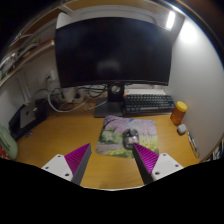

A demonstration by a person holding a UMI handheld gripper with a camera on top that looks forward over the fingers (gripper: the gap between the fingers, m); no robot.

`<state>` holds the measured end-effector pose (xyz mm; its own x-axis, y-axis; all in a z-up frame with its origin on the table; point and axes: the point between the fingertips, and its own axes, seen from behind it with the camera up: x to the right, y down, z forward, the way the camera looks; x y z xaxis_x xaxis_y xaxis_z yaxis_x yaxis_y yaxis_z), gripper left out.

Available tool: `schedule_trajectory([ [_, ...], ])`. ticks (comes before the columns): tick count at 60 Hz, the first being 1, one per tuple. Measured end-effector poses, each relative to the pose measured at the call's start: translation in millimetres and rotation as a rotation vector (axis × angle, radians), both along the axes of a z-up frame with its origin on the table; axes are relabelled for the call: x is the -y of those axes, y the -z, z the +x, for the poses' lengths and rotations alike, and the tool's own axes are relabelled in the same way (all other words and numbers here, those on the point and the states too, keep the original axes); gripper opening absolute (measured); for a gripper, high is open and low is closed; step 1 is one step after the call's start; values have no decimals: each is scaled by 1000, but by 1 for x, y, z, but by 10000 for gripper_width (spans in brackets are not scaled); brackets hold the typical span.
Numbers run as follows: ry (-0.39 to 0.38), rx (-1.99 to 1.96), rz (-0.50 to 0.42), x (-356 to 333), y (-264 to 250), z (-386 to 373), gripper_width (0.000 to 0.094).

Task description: Arrange mouse

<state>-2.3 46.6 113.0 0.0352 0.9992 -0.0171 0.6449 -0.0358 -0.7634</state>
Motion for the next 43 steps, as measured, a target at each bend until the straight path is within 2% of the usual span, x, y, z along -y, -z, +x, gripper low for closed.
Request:
schedule_trajectory([
  [7,-18,34,-42,40,-22,50,849],
  [22,-71,93,-53,88,-36,115,851],
  [43,-98,57,-18,100,-44,116,856],
])
